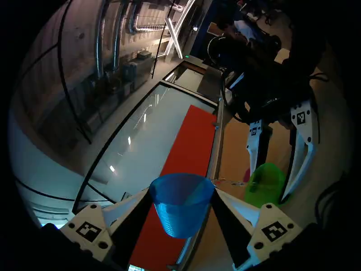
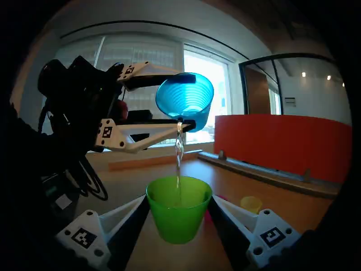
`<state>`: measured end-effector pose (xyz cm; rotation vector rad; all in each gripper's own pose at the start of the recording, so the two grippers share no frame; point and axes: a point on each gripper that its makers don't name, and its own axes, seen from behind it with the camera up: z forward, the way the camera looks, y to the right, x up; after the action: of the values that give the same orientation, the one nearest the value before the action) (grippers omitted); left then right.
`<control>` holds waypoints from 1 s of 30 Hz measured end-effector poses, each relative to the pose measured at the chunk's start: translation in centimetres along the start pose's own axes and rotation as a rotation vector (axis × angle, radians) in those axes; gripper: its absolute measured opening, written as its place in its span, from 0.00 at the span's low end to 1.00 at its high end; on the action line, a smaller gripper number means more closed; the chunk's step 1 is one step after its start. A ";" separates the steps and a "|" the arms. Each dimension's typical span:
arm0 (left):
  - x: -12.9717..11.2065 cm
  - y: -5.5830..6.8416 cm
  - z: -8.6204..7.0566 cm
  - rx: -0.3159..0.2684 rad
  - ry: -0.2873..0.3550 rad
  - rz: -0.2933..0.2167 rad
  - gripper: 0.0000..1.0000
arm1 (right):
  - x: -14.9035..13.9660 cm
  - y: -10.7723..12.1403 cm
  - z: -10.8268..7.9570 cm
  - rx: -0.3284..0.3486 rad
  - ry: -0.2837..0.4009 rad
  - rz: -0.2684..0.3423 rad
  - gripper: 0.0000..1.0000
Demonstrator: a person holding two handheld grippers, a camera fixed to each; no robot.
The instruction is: Pour water
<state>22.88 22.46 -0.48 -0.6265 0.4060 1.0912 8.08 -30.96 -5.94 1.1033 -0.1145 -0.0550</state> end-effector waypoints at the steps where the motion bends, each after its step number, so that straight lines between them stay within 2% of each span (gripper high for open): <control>1: 0.0 0.0 0.0 0.000 0.000 0.002 0.87 | 0.0 0.0 0.0 -0.001 0.000 -0.001 0.90; 30: 0.8 -0.2 -0.3 0.024 0.002 0.112 0.87 | 0.6 0.0 -0.3 -0.004 0.007 -0.010 0.90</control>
<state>23.43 22.77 -1.15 -0.5897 0.4600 1.1909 8.74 -30.74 -6.04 1.1001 -0.1023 -0.0605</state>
